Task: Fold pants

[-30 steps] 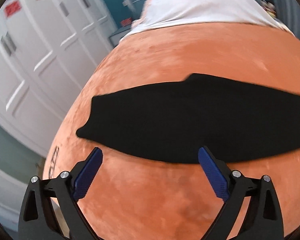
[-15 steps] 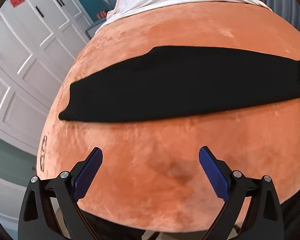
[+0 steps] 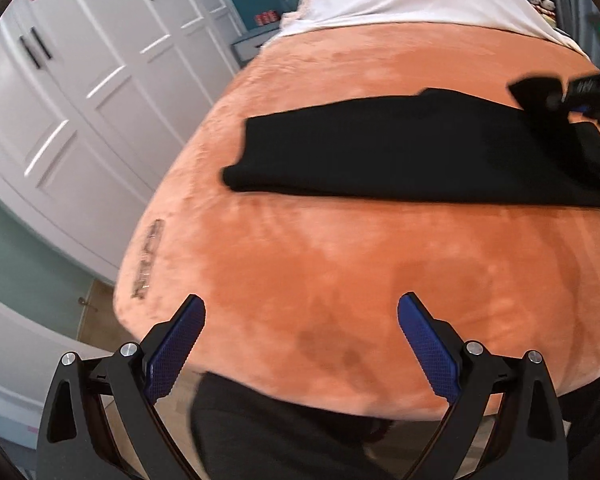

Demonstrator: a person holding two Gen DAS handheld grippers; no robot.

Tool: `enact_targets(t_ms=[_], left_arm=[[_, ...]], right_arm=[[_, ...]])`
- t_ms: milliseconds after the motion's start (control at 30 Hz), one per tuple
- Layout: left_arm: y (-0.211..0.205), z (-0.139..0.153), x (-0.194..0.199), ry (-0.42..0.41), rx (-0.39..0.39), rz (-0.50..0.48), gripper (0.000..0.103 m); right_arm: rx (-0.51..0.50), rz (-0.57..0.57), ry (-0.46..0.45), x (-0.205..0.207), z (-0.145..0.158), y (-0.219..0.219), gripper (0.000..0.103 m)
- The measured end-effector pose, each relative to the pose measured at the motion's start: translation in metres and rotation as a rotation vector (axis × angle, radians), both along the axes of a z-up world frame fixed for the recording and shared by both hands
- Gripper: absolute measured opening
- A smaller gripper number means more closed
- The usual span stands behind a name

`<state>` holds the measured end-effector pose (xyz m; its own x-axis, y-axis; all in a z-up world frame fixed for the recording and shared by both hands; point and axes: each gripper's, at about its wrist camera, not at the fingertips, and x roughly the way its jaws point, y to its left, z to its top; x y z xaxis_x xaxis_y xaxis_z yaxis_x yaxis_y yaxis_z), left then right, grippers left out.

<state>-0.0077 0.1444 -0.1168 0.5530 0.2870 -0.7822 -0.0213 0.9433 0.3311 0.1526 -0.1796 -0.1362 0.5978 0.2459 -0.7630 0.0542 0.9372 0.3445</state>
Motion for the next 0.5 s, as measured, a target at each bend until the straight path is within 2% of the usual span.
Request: enact_targets(t_ms=[133, 233, 267, 367, 500], left_arm=[[0.016, 0.006, -0.004, -0.044, 0.026, -0.003, 0.096], [0.012, 0.01, -0.002, -0.07, 0.011, -0.023, 0.096], [0.009, 0.011, 0.0, -0.076, 0.002, -0.029, 0.096], [-0.002, 0.016, 0.007, -0.08, -0.041, -0.056, 0.096], [-0.018, 0.022, 0.017, -0.089, -0.077, -0.082, 0.098]], right_arm=[[-0.089, 0.03, 0.087, 0.006, -0.037, 0.044, 0.013], [-0.126, 0.029, 0.153, 0.003, -0.06, 0.056, 0.016], [-0.14, 0.023, 0.15, 0.0, -0.062, 0.057, 0.017], [-0.118, 0.026, 0.134, -0.018, -0.048, 0.061, 0.029], [-0.023, 0.006, 0.033, -0.053, -0.013, 0.047, 0.029]])
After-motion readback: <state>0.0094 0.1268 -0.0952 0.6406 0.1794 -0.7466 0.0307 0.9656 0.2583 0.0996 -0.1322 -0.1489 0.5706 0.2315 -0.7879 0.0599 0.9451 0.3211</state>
